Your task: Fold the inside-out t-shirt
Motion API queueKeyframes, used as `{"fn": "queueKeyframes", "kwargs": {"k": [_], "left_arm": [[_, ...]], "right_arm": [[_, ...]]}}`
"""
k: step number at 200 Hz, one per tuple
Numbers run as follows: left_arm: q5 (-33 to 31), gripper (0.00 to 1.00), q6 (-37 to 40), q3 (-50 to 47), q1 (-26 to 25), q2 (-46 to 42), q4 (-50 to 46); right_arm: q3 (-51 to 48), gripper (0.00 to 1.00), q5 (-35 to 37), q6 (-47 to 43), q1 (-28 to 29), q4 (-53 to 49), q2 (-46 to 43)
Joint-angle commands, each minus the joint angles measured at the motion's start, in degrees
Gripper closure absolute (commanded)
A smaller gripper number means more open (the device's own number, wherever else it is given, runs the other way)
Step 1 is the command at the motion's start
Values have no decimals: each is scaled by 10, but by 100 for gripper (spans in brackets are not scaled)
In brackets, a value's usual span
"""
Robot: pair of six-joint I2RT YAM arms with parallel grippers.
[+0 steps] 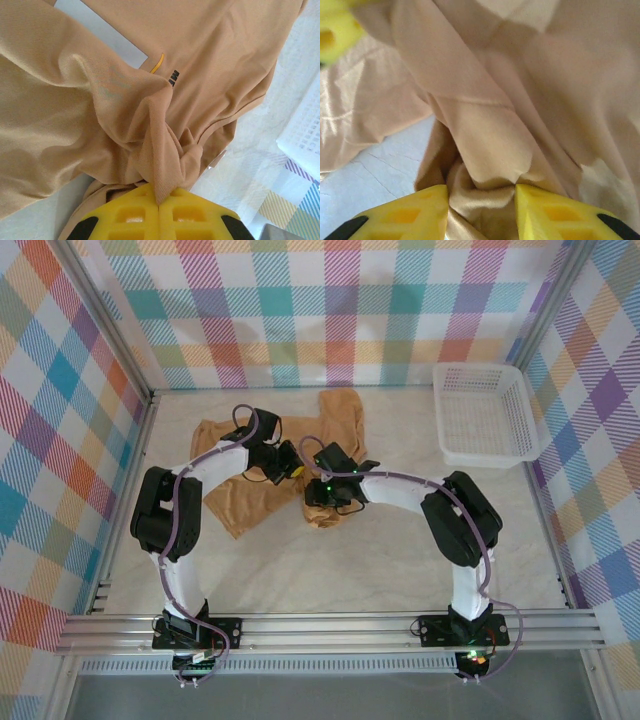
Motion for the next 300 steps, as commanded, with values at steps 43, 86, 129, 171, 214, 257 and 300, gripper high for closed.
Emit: {"fn": "queueKeyframes", "kwargs": {"k": [43, 86, 129, 171, 214, 257, 300], "left_arm": [[-5, 100, 12, 10, 8, -10, -27], [-7, 100, 15, 24, 9, -2, -35], [-17, 100, 23, 40, 17, 24, -43], [-19, 100, 18, 43, 22, 34, -38], [-22, 100, 13, 43, 11, 24, -33], [-31, 100, 18, 57, 10, 24, -52], [-38, 100, 28, 67, 17, 6, -74]], "right_arm": [[22, 100, 10, -12, -2, -36, -29], [20, 100, 2, -36, -2, -64, -86], [-6, 100, -31, -60, -3, -53, -199], [-110, 100, -174, -35, -40, 92, -333], [-179, 83, -130, -14, -65, 62, -304], [-104, 57, -83, -1, -3, 27, -159], [-37, 44, -27, 36, 20, 18, -14]]}}
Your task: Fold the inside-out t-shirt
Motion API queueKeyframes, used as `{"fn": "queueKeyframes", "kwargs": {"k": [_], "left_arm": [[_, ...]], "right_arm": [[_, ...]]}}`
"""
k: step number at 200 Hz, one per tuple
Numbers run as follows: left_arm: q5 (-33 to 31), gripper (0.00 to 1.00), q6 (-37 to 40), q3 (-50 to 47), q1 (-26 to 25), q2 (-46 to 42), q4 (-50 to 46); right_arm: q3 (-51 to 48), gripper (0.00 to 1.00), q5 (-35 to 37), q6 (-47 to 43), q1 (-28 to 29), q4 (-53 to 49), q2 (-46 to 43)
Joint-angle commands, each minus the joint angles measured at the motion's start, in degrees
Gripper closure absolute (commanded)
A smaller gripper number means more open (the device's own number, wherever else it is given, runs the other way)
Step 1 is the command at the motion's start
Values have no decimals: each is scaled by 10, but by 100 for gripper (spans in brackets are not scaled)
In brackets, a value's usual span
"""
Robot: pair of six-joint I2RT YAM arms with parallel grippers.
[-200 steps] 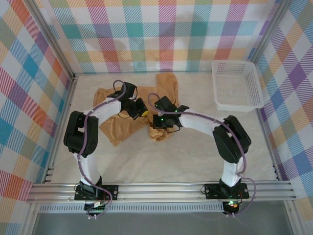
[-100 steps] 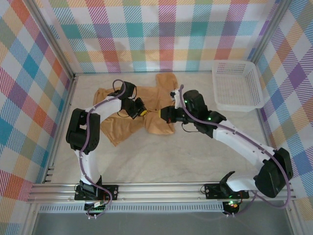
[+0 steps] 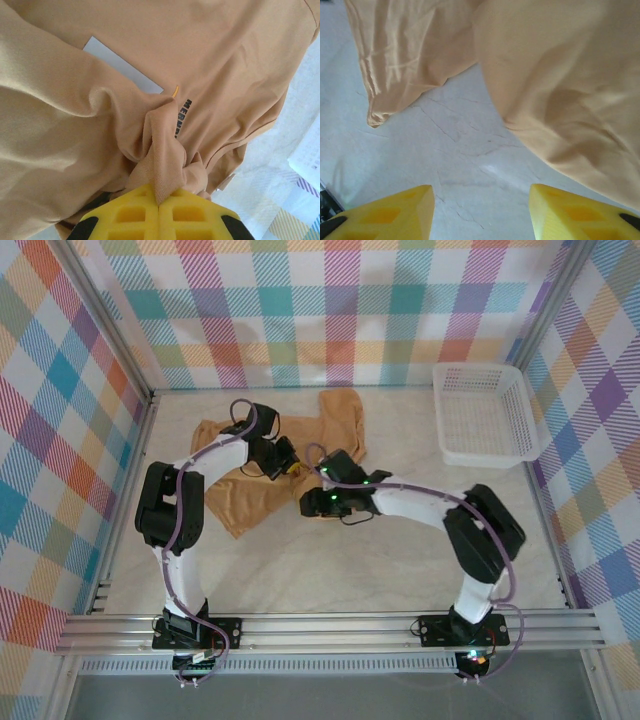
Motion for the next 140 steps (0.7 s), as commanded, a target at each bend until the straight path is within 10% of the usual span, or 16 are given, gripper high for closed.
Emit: {"fn": "queueKeyframes", "kwargs": {"k": [1, 42, 107, 140], "left_arm": [[-12, 100, 12, 19, 4, -25, -31], [-21, 100, 28, 16, 21, -63, -58], [-46, 100, -17, -94, -19, -183, -13], [-62, 100, -29, -128, -53, -175, 5]], "right_arm": [[33, 44, 47, 26, -3, -15, 56], [63, 100, 98, 12, -28, -56, 74], [-1, 100, -34, -101, -215, -93, -53], [-27, 95, -137, -69, -200, -23, -44]]}}
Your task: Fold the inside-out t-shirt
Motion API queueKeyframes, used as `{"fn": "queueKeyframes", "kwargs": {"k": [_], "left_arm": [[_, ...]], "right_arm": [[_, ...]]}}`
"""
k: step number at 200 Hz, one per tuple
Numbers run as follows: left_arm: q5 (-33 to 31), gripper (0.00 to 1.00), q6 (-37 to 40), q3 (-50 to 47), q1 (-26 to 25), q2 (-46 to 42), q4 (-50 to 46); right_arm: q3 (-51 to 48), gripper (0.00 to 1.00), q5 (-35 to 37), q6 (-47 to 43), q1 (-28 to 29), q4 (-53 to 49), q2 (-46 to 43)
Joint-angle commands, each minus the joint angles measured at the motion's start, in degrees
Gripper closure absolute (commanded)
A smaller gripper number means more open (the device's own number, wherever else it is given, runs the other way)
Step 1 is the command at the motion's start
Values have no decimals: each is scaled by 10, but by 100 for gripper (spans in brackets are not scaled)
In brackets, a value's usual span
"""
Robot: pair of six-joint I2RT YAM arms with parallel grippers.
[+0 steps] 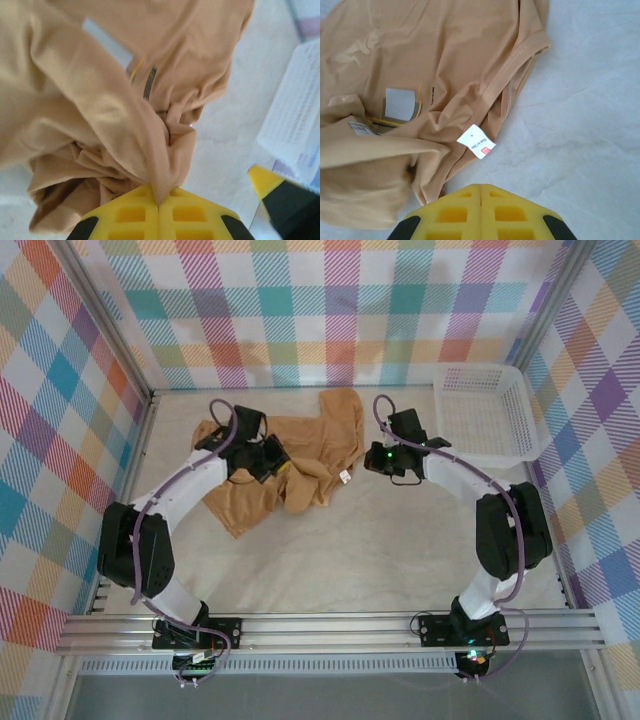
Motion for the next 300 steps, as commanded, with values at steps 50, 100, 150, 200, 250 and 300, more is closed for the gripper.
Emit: {"fn": "queueKeyframes", "kwargs": {"k": [50, 100, 150, 200, 250, 300], "left_arm": [[-10, 100, 23, 58, -14, 93, -35], [23, 100, -8, 50, 1, 107, 1], [33, 100, -39, 25, 14, 97, 36], [32, 100, -47, -2, 27, 79, 50], [-19, 100, -13, 11, 42, 37, 0], [-80, 100, -93, -79, -46, -38, 87]], "right_arm": [[-53, 58, -98, 61, 159, 96, 19], [-86, 44, 106, 200, 262, 173, 9], [-50, 37, 193, 268, 311, 274, 108], [-35, 97, 300, 309, 319, 258, 119], [-36, 100, 33, 143, 165, 38, -72], [-32, 100, -115, -5, -31, -22, -32]]}}
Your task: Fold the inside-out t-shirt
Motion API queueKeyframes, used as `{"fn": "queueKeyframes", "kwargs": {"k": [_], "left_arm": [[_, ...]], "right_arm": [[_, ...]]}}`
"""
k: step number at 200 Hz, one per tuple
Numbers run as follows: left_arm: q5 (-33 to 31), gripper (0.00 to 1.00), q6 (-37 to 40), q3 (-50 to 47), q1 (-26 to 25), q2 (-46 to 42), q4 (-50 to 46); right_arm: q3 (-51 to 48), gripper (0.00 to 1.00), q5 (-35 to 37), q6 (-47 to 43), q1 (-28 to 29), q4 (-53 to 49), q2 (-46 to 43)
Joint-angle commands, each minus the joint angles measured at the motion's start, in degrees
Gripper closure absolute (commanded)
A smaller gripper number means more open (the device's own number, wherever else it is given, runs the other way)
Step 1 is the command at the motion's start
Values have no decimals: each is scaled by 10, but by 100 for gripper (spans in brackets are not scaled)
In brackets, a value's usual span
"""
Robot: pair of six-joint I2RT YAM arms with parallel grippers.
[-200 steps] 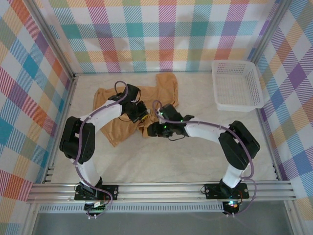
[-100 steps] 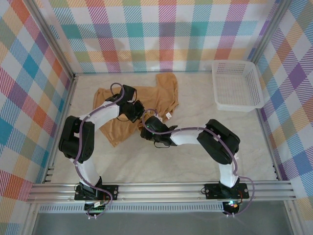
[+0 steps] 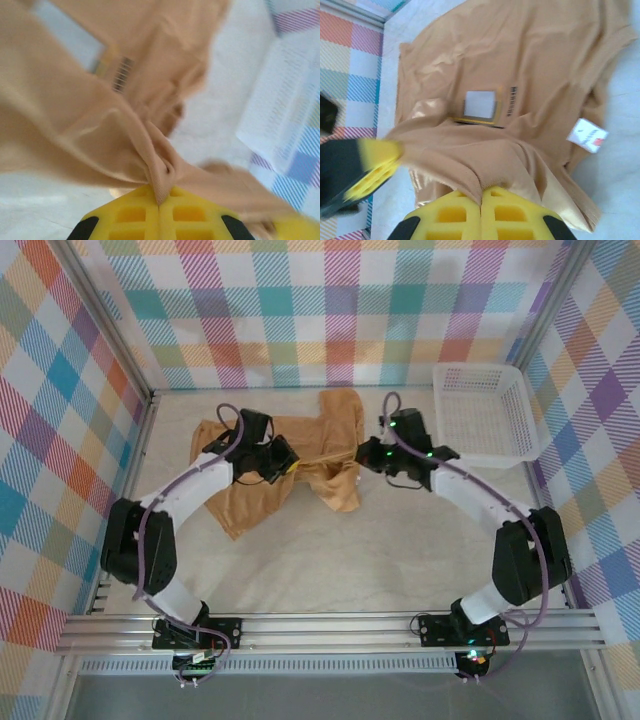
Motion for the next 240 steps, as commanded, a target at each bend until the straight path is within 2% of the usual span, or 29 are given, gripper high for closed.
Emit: {"fn": "queueKeyframes", "kwargs": {"k": [1, 24, 40, 61, 89, 117, 130, 162, 175, 193, 218, 240], "left_arm": [[-100, 100, -51, -61, -36, -31, 3], [-165, 100, -92, -100, -122, -34, 55], [-178, 100, -107, -120, -147, -11, 78], [-173, 100, -93, -108, -140, 30, 74], [-172, 100, -65, -57, -128, 65, 53], [-174, 100, -30, 14, -108, 86, -1], [-180, 100, -15, 42, -100, 98, -18], [-157, 100, -7, 77, -87, 140, -28], [-143, 100, -12, 78, -87, 148, -19], [-138, 100, -16, 74, -87, 150, -12], [-135, 100, -16, 74, -87, 149, -9], [-132, 100, -18, 75, -87, 148, -10]], "right_arm": [[-3, 100, -71, -93, -39, -60, 62], [32, 100, -136, -112, -53, -27, 148], [49, 100, -162, -122, -56, -23, 184], [50, 100, -158, -103, -56, -34, 198], [49, 100, -83, -63, -55, -41, 186], [116, 100, -90, -58, -54, -72, 205], [155, 93, -75, -62, -55, -97, 226], [238, 85, -36, -67, -54, -169, 291], [239, 75, -24, -63, -51, -180, 282], [229, 71, 23, -60, -33, -199, 239], [198, 77, 58, -49, 5, -178, 182], [199, 86, 52, -37, 30, -163, 189]]}}
